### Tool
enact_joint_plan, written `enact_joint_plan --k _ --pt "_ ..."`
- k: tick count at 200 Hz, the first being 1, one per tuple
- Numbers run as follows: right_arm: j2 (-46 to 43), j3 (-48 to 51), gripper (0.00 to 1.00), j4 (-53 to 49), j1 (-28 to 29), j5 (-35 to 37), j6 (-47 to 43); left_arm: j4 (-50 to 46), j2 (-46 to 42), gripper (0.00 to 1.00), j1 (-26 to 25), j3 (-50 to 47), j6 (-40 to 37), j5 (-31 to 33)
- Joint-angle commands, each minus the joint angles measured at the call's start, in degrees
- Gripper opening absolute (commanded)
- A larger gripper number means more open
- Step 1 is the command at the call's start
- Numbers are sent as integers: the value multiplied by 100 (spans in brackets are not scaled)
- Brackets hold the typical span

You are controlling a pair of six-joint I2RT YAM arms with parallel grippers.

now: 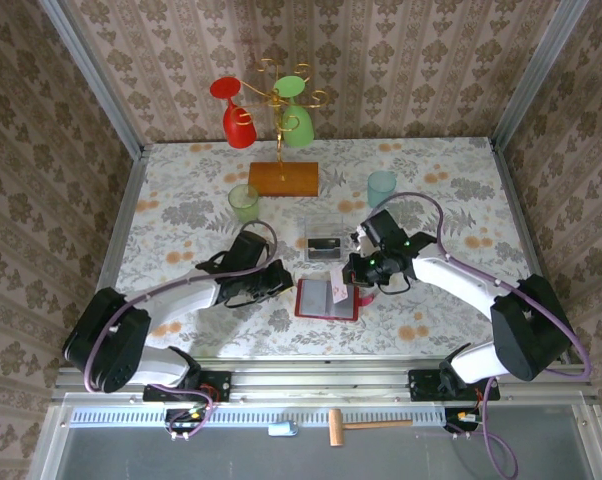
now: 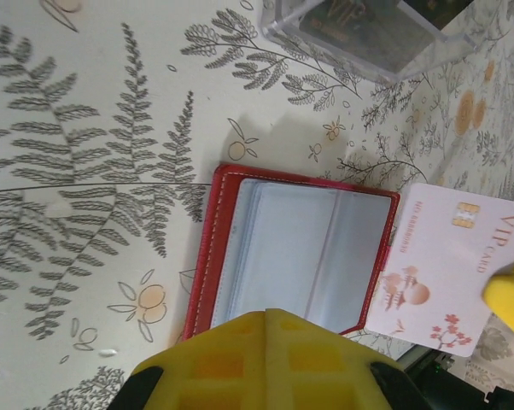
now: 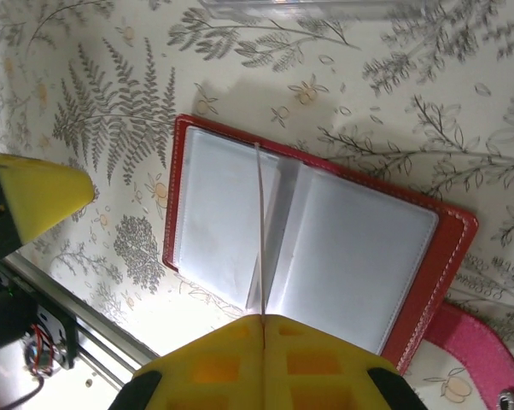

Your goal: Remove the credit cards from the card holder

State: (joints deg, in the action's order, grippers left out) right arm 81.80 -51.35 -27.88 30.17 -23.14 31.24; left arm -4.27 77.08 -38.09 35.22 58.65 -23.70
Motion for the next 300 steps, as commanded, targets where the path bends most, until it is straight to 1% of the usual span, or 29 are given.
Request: enact_joint_plan --k 1,45,63,88,105,127,159,195,229,271,300 --pt "134 -371 0 -662 50 114 -1076 -10 -236 3 111 -147 -108 112" --pt "583 -1261 0 -1621 94 828 -2523 -23 -437 3 265 -312 -97 96" --pt "767 -1643 0 -1963 111 995 -3207 -30 -478 3 306 -340 -88 85" --pt "931 -2021 0 -2320 154 1070 -4429 -48 -550 3 362 -377 -67 81" --pt "1038 -2250 0 -2499 190 1260 -5115 -31 -613 3 381 -418 -38 103" --pt "1229 -2611 0 -2760 213 1329 -5849 -42 -650 3 410 -453 -20 103" --pt "1493 -3097 0 -2981 305 1721 -6790 -58 -650 3 425 -437 -11 112" --pt "1980 -3850 0 -3279 296 1895 -7383 -76 -625 3 476 -380 -6 125" --pt "2597 -4764 0 -3734 228 1771 -7754 -154 -559 3 529 -255 -38 90" --pt "3414 -5916 0 -4352 112 1673 -7977 -346 -520 3 681 -123 -147 33" --pt "3974 -6742 0 -4776 46 1636 -8131 -503 -644 3 834 -146 -197 33"
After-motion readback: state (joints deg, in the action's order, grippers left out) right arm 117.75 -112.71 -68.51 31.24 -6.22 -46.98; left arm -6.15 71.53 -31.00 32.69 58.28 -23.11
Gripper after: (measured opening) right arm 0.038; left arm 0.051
